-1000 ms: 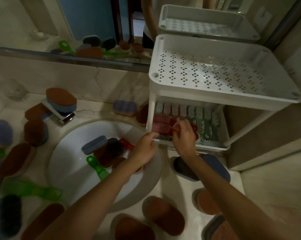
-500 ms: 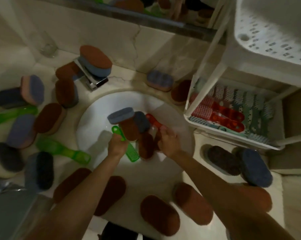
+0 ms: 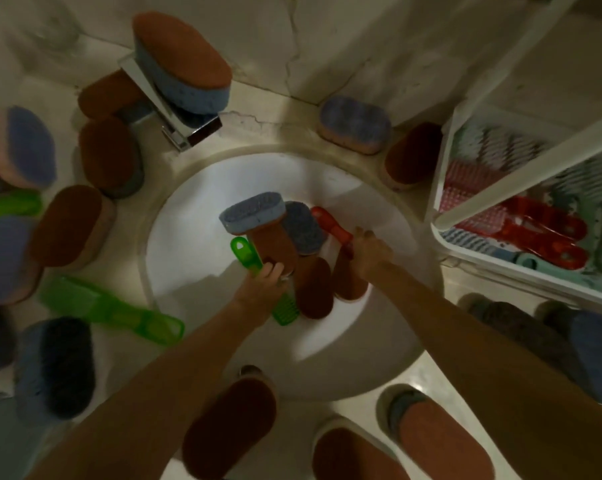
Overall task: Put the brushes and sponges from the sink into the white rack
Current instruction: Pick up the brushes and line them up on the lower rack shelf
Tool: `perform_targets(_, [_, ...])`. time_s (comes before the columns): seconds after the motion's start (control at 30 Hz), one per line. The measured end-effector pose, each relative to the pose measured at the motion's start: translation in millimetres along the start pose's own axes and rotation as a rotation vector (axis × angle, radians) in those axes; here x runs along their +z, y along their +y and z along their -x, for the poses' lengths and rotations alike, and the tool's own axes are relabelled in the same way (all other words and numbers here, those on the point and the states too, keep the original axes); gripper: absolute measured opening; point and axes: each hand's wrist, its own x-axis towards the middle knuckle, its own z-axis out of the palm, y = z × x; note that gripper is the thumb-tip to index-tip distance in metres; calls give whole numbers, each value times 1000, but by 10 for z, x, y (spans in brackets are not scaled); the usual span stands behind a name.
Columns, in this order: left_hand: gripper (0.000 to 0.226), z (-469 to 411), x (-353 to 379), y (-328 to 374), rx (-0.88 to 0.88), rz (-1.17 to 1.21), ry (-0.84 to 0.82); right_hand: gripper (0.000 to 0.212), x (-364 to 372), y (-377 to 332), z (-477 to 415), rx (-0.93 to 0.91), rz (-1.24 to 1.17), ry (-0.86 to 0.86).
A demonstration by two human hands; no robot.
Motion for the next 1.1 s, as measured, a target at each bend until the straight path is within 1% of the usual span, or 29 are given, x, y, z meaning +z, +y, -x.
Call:
perform_targets(0.03, [16, -9, 13, -10, -9, -23, 5, 37, -8, -4, -15, 6, 13, 0])
perform_targets(0.07, [18, -22, 28, -4, -1, -37, 30, 38, -22, -4, -28, 12, 26, 0])
perform_targets(0.13, [30, -55, 99, -14, 23, -57, 107, 42, -64, 2, -31, 42, 38, -16])
perform_targets(0.27, [36, 47, 103, -68, 117, -71, 83, 39, -119, 39, 40, 102, 105, -27])
perform_targets(0.3, [34, 81, 78, -80, 121, -81, 72, 37, -137, 50, 68, 109, 115, -6])
perform_targets(0.37, [21, 136, 14, -106, 119, -100, 95, 33, -178, 57, 140, 106, 136, 35])
perform_targets(0.4, [24, 139, -18, -118, 124, -82, 101, 32, -202, 51, 184, 104, 137, 45])
perform_targets(0.47, [45, 154, -109, -134, 87, -17, 85, 30, -261, 30, 280, 99, 109, 55])
perform_targets(0.5, [51, 172, -171, -131, 55, 17, 119, 30, -290, 19, 338, 93, 88, 61])
perform_targets(0.6, [58, 253, -407, -78, -52, 141, 175, 38, -421, 11, 565, 56, 26, 69])
perform_targets(0.67, [58, 345, -604, -18, -109, 222, 202, 44, -548, 32, 765, 27, 1, 77])
perform_targets(0.7, [56, 388, -708, 29, -121, 299, 204, 46, -614, 53, 872, 8, -5, 92])
perform_targets(0.8, [50, 513, -992, 243, -193, 525, 332, 44, -776, 142, 1216, -43, -41, 156])
perform_targets(0.9, [47, 615, -1237, 534, -174, 641, 396, 41, -914, 292, 1571, -50, -126, 265])
perform_targets(0.97, [47, 668, -1384, 750, -146, 683, 435, 43, -1012, 448, 1829, -31, -143, 336])
perform_targets(1.03, [46, 680, -1501, 905, -144, 734, 485, 45, -1087, 581, 1988, -16, -127, 370])
perform_targets(1.1, [48, 684, -1666, 1116, -89, 735, 523, 50, -1175, 776, 2184, 35, -136, 427])
